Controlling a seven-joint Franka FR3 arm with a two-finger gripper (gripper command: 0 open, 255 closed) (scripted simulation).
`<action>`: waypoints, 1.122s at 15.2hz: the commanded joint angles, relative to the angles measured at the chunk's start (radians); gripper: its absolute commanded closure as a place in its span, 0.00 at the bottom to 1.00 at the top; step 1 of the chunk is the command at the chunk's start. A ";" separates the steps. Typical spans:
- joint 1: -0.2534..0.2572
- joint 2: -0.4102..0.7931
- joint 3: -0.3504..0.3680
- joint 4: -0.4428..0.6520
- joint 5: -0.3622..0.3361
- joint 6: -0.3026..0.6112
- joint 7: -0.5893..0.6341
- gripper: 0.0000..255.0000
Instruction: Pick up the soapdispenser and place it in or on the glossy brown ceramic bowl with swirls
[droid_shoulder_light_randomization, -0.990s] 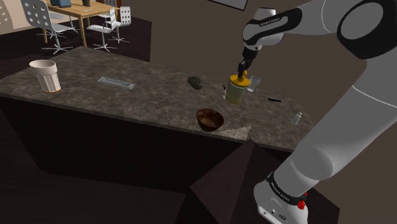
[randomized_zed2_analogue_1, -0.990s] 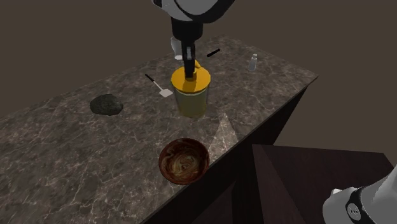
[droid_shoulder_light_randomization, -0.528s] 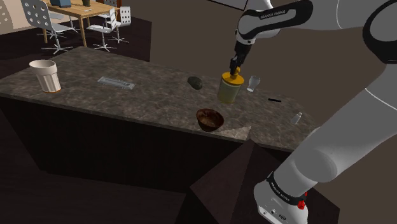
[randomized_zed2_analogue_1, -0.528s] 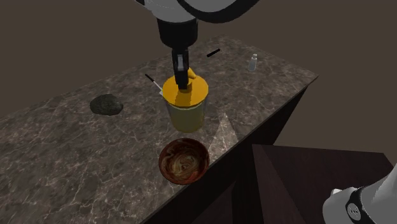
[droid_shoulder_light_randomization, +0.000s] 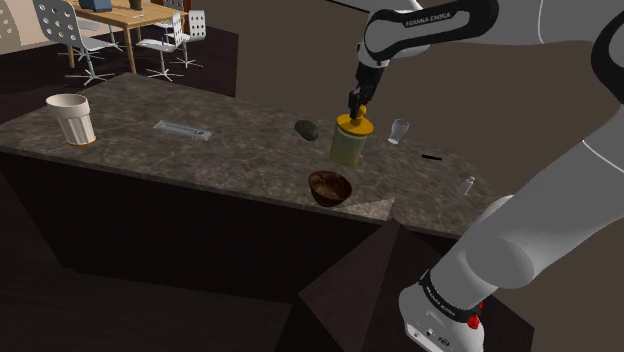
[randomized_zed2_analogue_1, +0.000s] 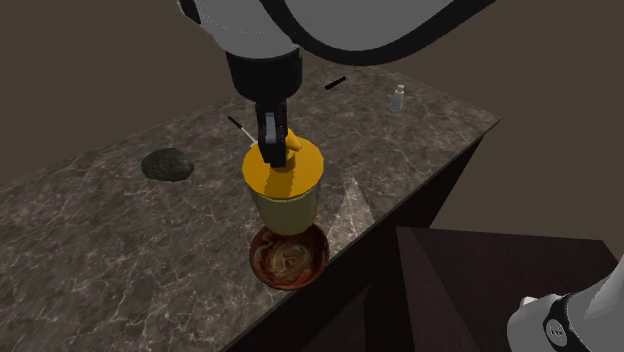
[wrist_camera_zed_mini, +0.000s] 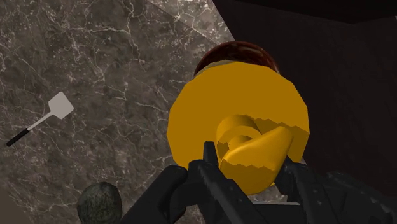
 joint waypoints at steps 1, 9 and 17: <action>0.000 0.009 -0.001 -0.018 -0.001 0.027 0.005 1.00; -0.003 0.044 -0.006 -0.090 -0.006 0.134 0.018 1.00; -0.006 0.093 -0.010 -0.150 -0.010 0.241 0.031 1.00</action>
